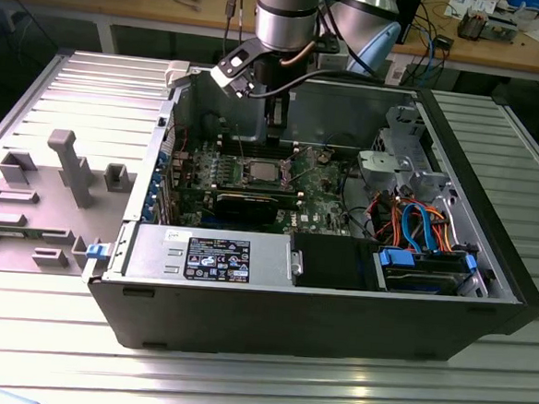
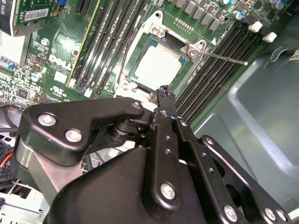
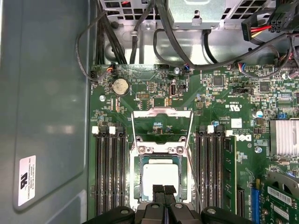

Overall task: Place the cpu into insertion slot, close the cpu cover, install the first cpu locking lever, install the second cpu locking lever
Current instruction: 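Close the cpu cover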

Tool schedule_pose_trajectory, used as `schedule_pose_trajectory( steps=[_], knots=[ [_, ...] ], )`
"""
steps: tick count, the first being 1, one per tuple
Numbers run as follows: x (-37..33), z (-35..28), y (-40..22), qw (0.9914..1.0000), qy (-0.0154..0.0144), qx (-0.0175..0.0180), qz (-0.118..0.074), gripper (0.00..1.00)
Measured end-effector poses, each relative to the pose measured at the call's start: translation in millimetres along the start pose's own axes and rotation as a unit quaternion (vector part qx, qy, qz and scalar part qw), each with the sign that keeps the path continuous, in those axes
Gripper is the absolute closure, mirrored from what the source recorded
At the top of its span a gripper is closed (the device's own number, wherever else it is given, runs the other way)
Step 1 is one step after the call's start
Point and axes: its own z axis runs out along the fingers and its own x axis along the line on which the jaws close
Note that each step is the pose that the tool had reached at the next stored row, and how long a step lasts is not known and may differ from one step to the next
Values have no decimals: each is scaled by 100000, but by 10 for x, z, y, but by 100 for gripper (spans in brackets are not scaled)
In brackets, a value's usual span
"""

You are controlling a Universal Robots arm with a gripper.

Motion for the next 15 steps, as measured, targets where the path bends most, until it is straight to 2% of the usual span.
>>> schedule_pose_trajectory(
  steps=[6,15],
  knots=[
    [0,-46,3,100000,-8,-6,-2,89],
    [-1,-46,48,100000,-19,1,-6,89]
  ],
)
